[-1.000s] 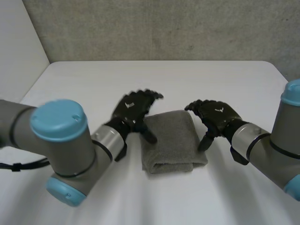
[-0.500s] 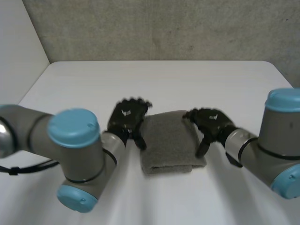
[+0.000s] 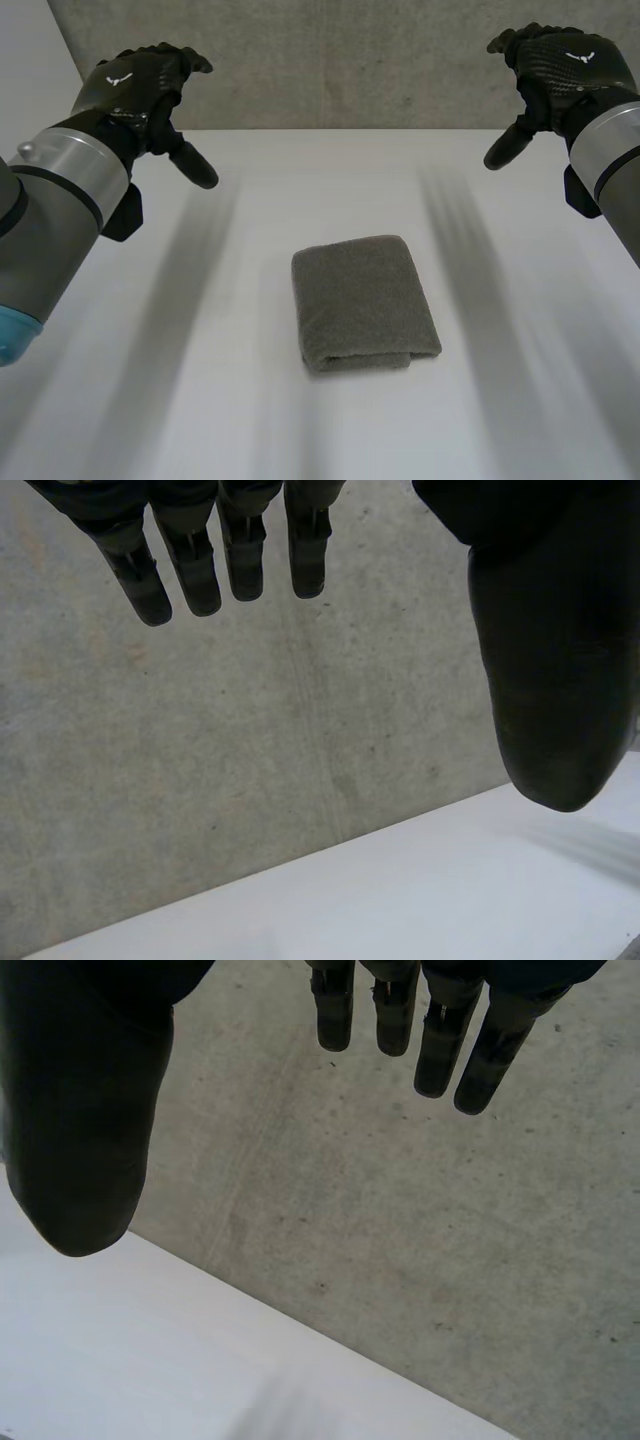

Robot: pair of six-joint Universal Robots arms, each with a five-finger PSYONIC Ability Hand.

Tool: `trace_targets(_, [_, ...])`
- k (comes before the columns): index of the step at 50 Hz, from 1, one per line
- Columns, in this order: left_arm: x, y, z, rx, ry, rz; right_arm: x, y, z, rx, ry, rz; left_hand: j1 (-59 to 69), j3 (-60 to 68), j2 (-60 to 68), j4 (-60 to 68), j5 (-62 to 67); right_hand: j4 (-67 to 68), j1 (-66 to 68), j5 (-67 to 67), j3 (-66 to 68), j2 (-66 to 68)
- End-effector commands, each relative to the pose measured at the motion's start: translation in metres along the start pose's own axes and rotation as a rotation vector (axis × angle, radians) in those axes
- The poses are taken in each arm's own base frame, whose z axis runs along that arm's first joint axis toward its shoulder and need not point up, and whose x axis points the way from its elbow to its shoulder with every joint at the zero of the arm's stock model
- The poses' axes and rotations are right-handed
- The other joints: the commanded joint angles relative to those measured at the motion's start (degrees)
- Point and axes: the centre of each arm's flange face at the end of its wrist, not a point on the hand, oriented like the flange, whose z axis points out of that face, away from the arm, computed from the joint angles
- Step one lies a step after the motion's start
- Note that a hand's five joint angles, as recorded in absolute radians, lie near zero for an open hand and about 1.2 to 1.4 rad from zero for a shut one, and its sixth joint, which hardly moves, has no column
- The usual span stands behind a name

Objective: Fold the towel.

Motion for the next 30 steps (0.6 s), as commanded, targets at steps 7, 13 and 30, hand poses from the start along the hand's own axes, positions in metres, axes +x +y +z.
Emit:
trace_targets(7, [-0.0002, 0.0005, 0.0008, -0.006, 0.0, -0.002, 0.0002, 0.0015, -0.0008, -0.006, -0.003, -0.002, -5.58, -3.31, -3.53, -3.76, -2.29, -4.35, -2.87, -3.6, -3.02, -4.26])
trace_targets(13, [-0.0017, -0.0001, 0.0012, -0.004, -0.004, 0.0, -0.0004, 0.0019, -0.0014, -0.011, -0.005, -0.002, -5.58, -3.31, -3.53, -3.76, -2.29, -4.35, -2.87, -3.6, -3.02, -4.26])
trace_targets(30, [-0.0021, 0.0023, 0.0015, -0.008, -0.003, 0.002, 0.0004, 0.0036, -0.0019, -0.021, -0.004, -0.001, -5.75, -3.31, -3.7, -3.76, -2.46, -4.35, -2.87, -3.6, -3.02, -4.26])
